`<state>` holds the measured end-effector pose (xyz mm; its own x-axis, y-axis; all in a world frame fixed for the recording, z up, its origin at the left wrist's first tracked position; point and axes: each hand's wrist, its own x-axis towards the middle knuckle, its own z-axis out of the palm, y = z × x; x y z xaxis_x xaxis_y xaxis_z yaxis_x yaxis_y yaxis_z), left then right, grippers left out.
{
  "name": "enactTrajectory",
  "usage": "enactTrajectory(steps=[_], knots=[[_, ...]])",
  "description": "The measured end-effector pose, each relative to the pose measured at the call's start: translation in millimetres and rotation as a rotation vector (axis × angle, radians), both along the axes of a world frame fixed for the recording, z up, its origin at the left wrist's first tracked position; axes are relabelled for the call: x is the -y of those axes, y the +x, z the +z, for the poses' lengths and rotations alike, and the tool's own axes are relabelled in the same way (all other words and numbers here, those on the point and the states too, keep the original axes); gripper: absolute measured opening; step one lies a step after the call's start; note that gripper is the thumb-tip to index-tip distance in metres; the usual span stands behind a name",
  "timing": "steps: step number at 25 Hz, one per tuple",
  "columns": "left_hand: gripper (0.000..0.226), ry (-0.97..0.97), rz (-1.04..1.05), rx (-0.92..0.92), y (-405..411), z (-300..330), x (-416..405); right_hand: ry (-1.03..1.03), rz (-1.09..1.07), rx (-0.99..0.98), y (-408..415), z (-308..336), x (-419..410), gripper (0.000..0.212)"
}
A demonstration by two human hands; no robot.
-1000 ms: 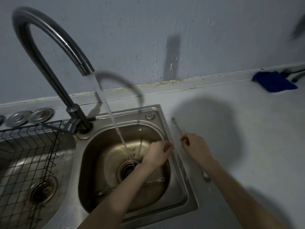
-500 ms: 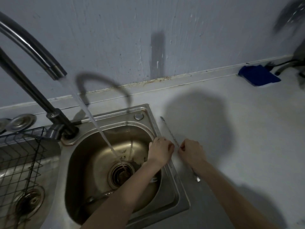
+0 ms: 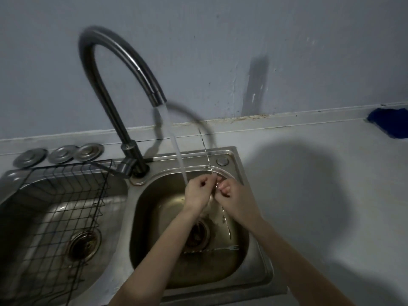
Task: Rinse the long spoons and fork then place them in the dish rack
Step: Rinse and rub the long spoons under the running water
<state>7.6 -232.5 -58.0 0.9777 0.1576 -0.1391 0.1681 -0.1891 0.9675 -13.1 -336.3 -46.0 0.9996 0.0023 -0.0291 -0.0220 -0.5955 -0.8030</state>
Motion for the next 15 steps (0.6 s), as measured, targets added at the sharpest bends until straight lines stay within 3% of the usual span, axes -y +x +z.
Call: enactTrajectory(steps=[5, 8, 12, 15], knots=[[0.025, -0.096, 0.149, 0.053, -7.8, 17.9, -46.9, -0.076, 0.249, -0.082, -11.3, -24.3, -36.4, 0.008], [0.02, -0.071, 0.119, 0.152, -14.0, 31.9, -53.5, -0.1, 0.288, -0.104, -14.8, -32.4, -45.4, 0.006], [0.018, -0.146, 0.153, 0.262, -20.1, 43.5, -45.3, -0.118, 0.318, -0.074, -18.8, -35.9, -45.9, 0.022], [0.016, -0.213, 0.14, 0.284, -19.9, 46.9, -42.2, -0.092, 0.287, 0.023, -21.1, -38.3, -40.0, 0.011]])
